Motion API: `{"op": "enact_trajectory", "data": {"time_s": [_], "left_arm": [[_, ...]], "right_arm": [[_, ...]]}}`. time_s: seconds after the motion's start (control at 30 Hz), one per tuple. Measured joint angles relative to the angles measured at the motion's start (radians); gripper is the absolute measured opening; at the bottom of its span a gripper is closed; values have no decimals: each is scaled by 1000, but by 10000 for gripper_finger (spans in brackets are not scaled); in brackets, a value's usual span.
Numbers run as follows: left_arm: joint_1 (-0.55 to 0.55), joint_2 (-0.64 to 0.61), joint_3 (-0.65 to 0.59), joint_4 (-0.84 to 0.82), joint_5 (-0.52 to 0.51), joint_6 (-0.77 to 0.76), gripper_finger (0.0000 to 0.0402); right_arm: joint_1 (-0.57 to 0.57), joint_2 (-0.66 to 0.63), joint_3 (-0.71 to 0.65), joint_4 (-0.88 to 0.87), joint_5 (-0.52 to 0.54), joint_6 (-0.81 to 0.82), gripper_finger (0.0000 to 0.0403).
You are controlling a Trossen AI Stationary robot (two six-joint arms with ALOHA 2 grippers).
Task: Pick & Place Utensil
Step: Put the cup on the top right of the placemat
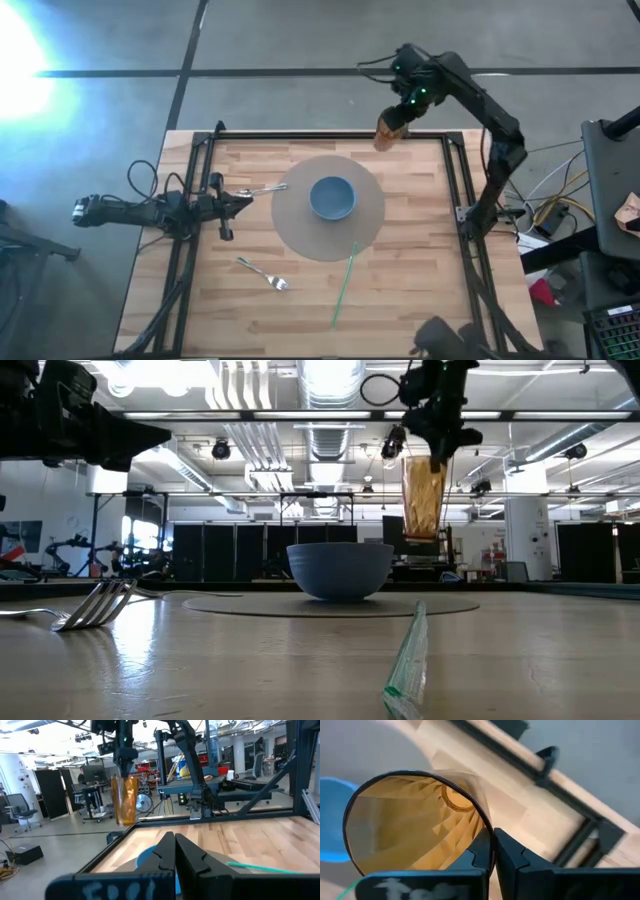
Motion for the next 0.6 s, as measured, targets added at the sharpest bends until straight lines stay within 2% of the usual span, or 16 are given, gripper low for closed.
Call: {"op": "enact_trajectory", "data": {"time_s": [0.1,0.27,0.6], "left_arm": [[0,0,0,0,0,13,3],[0,0,0,0,0,14,3],[0,0,0,1,0,4,3]], "right_arm": [[0,22,-18,0,-37,-28,8],[0,36,-65,12,-35,-56,8],[17,10,-266,162,-35,-83,8]]}}
